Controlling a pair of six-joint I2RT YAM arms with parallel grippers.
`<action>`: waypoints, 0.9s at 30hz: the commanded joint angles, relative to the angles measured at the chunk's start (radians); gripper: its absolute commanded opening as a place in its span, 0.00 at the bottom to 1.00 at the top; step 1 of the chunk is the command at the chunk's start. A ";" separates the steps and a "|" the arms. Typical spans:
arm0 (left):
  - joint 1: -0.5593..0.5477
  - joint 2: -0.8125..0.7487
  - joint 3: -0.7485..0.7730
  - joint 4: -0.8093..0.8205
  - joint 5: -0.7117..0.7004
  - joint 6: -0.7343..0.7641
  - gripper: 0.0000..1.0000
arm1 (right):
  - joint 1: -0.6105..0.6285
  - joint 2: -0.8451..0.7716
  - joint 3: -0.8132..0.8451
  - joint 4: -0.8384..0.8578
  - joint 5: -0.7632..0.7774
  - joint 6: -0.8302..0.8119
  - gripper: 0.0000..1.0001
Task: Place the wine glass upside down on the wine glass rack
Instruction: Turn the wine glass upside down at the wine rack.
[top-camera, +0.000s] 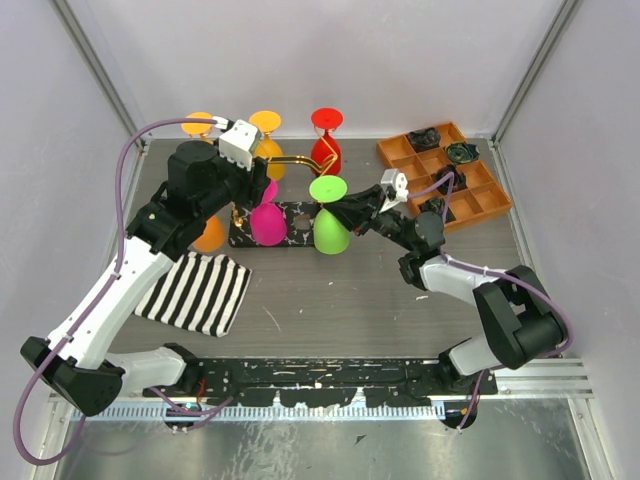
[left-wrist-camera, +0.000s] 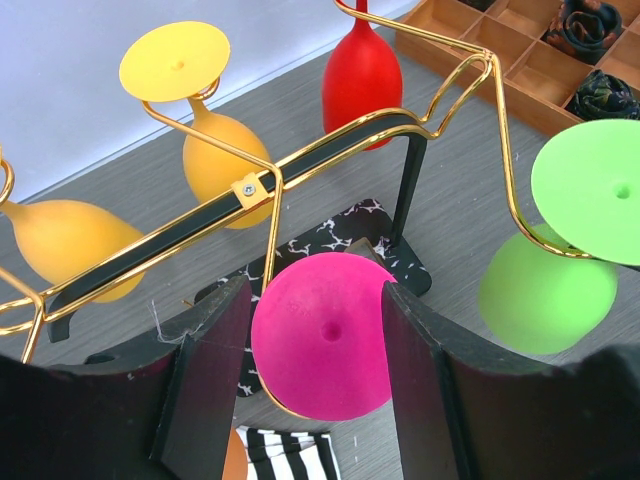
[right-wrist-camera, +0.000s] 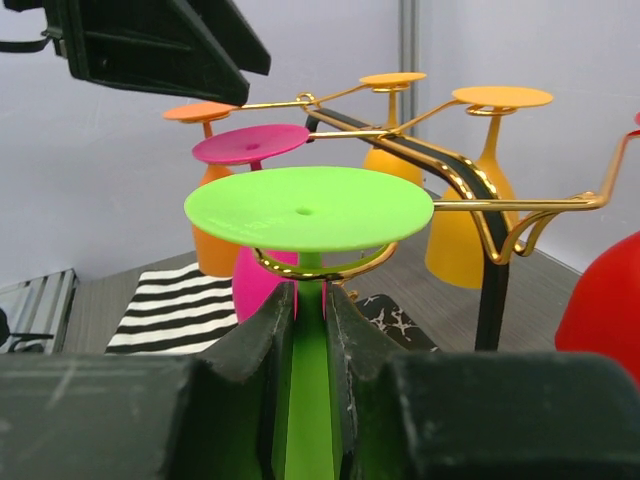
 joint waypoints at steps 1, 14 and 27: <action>0.006 -0.002 -0.008 0.038 0.009 -0.001 0.62 | -0.002 -0.037 0.018 -0.005 0.085 -0.026 0.01; 0.008 -0.002 -0.008 0.038 0.008 0.000 0.62 | -0.002 -0.020 0.057 -0.107 0.081 -0.076 0.19; 0.008 -0.008 -0.010 0.040 0.008 -0.001 0.62 | -0.003 -0.063 0.046 -0.154 0.091 -0.109 0.45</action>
